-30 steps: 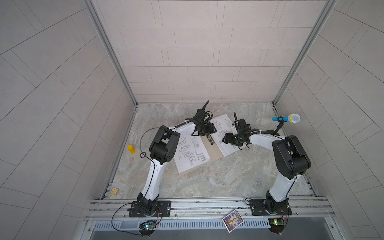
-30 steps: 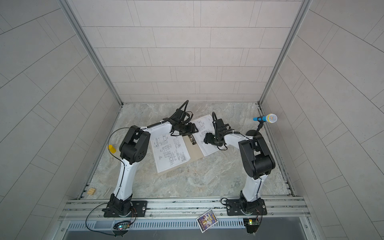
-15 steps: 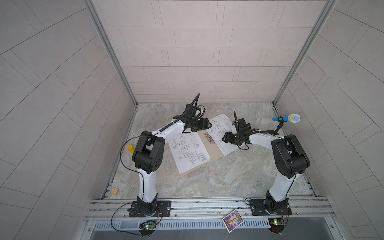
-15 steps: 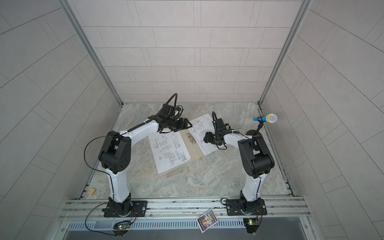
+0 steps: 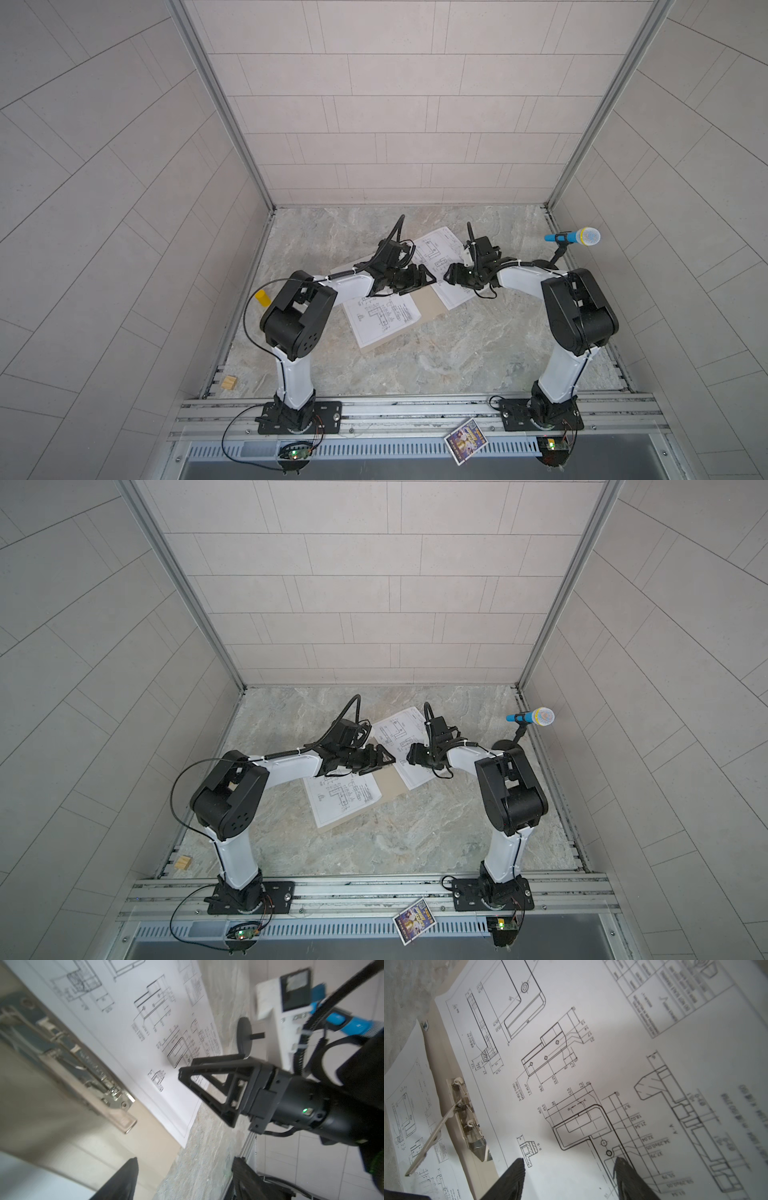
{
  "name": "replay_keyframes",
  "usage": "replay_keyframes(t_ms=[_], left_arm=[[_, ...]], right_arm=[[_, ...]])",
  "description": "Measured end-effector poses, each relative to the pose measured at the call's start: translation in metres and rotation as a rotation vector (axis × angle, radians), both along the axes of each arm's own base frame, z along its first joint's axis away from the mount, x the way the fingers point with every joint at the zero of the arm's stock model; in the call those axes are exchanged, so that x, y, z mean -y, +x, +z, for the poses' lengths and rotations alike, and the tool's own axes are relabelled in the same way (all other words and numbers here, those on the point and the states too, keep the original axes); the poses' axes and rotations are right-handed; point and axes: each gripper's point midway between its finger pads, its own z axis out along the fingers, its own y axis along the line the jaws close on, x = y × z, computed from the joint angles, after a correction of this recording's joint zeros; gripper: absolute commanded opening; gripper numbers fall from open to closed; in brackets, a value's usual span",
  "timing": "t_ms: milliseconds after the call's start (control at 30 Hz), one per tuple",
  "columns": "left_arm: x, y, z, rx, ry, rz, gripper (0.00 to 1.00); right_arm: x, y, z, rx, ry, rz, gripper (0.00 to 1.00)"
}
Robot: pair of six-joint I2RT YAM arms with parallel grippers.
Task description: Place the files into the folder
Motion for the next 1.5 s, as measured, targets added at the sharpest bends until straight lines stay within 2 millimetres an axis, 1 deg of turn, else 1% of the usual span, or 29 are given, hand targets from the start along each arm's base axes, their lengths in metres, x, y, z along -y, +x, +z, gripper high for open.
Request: replay_keyframes(t_ms=[100,233,333,433,600,700,800,1000,1200,1300,1500], left_arm=[[0.006,0.01,0.003,0.007,-0.034,0.017,0.77],[0.014,0.021,0.001,0.006,-0.04,0.017,0.77],[0.014,0.029,0.0,0.023,-0.029,0.026,0.77],[0.008,0.035,-0.002,0.033,-0.012,0.04,0.77],[-0.014,0.056,-0.001,0.053,0.013,0.095,0.77],[-0.021,0.065,0.002,0.071,0.019,0.116,0.77],[-0.025,0.069,0.003,0.075,0.021,0.128,0.77],[-0.024,0.084,0.006,0.086,0.025,0.147,0.77],[-0.031,0.091,0.0,0.065,0.043,0.163,0.77],[-0.036,0.093,-0.002,0.063,0.052,0.17,0.77],[-0.047,0.099,-0.004,0.052,0.061,0.196,0.77]], right_arm=[[0.0,0.0,0.0,0.0,0.0,0.0,0.69],[0.0,0.0,0.0,0.001,0.0,0.0,0.69],[0.0,0.0,0.0,0.0,0.0,0.0,0.69],[0.0,0.0,0.0,0.0,0.0,0.0,0.69],[0.0,0.0,0.0,0.0,0.0,-0.001,0.69],[0.0,0.0,0.0,0.004,0.002,0.0,0.69],[0.0,0.0,-0.001,0.006,0.003,0.0,0.69],[0.0,0.0,-0.001,0.01,0.006,0.001,0.69],[-0.004,-0.001,0.0,0.019,0.006,0.009,0.69],[-0.01,-0.003,0.0,0.019,0.006,0.022,0.69],[-0.025,-0.014,0.002,0.005,0.013,0.054,0.69]])
